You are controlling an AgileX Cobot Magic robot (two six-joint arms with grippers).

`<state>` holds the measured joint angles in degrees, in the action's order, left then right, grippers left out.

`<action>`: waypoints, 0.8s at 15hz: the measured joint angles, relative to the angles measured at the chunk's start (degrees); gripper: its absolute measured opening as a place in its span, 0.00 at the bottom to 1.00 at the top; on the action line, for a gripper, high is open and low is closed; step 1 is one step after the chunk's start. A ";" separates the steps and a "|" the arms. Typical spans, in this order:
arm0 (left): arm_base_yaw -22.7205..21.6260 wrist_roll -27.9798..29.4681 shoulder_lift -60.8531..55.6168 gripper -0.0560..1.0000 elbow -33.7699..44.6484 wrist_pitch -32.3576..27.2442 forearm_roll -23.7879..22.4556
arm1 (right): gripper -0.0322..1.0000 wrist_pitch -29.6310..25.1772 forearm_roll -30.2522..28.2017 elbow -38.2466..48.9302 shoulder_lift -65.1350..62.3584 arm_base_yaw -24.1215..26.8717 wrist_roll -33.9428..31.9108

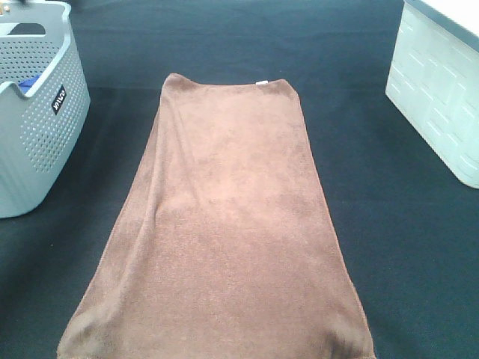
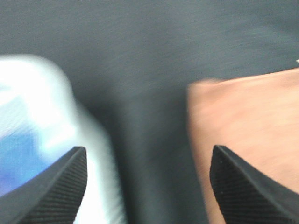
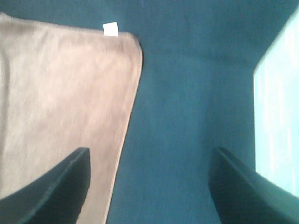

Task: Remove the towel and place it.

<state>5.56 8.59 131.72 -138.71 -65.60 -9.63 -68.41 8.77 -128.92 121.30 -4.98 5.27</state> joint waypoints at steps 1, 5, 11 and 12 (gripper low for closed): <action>-2.12 0.23 -0.63 0.71 0.00 -2.46 -0.29 | 0.70 -0.74 -0.11 0.00 -0.57 0.17 -0.57; -5.39 -3.84 -3.90 0.71 2.23 -3.78 3.55 | 0.70 -0.80 0.06 10.26 -7.45 0.17 -1.95; -5.39 -4.81 -29.45 0.71 44.35 11.40 9.63 | 0.70 4.47 -2.81 50.19 -39.36 0.17 -3.09; -5.39 -4.64 -32.26 0.71 48.24 13.35 9.63 | 0.70 4.58 -2.75 52.25 -42.00 0.17 -3.09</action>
<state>0.17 3.95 99.47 -90.47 -52.25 0.00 -63.83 6.02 -76.66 79.30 -4.81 2.18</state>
